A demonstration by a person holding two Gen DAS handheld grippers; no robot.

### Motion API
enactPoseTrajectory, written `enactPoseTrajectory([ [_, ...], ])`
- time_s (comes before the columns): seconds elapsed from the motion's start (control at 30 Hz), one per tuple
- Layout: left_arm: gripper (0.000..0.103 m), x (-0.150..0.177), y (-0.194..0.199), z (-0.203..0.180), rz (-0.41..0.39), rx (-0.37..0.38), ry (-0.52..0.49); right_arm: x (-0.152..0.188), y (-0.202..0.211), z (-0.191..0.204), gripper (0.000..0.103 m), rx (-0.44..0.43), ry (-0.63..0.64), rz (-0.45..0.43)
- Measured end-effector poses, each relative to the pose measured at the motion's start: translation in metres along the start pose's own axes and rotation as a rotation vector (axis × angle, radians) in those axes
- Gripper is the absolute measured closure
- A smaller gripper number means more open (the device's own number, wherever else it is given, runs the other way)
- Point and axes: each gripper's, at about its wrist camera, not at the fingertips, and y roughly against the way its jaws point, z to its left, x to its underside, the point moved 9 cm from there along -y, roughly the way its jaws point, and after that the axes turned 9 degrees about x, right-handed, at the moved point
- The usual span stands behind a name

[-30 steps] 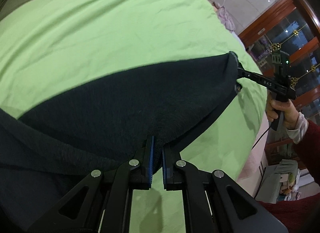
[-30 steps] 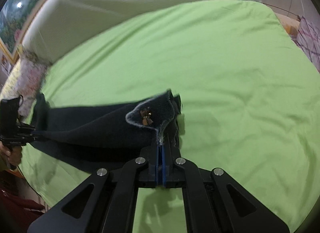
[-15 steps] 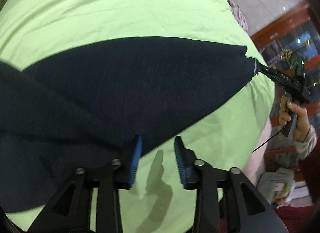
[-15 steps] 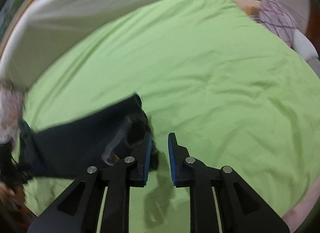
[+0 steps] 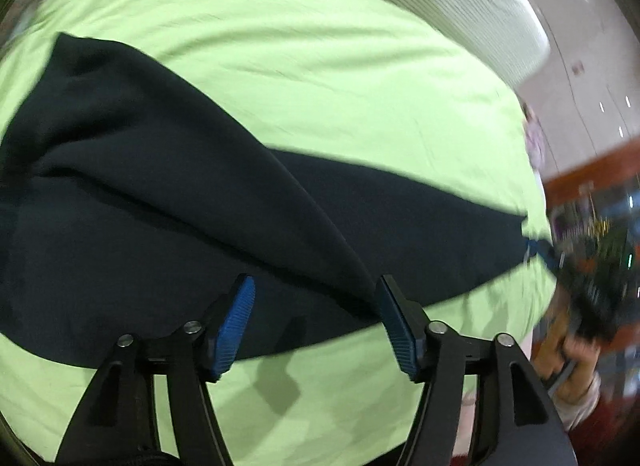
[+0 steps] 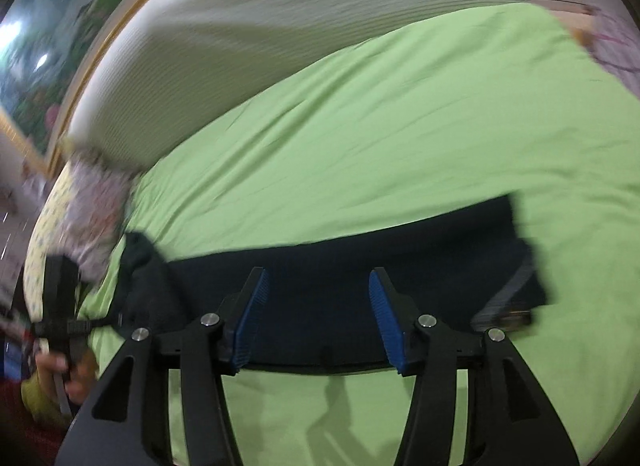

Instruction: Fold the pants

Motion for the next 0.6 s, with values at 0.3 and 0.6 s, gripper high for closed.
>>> enactPoseTrajectory([
  [0.3,0.033,-0.078,0.018,0.048,-0.025,-0.137,0.257,0.034,-0.053,0.113,0.049,-0.188,0.257,0.16],
  [0.6,0.033,-0.131,-0.007,0.097,0.015,-0.348,0.492,0.053,-0.104,0.178,0.049,-0.298,0.421,0.275],
])
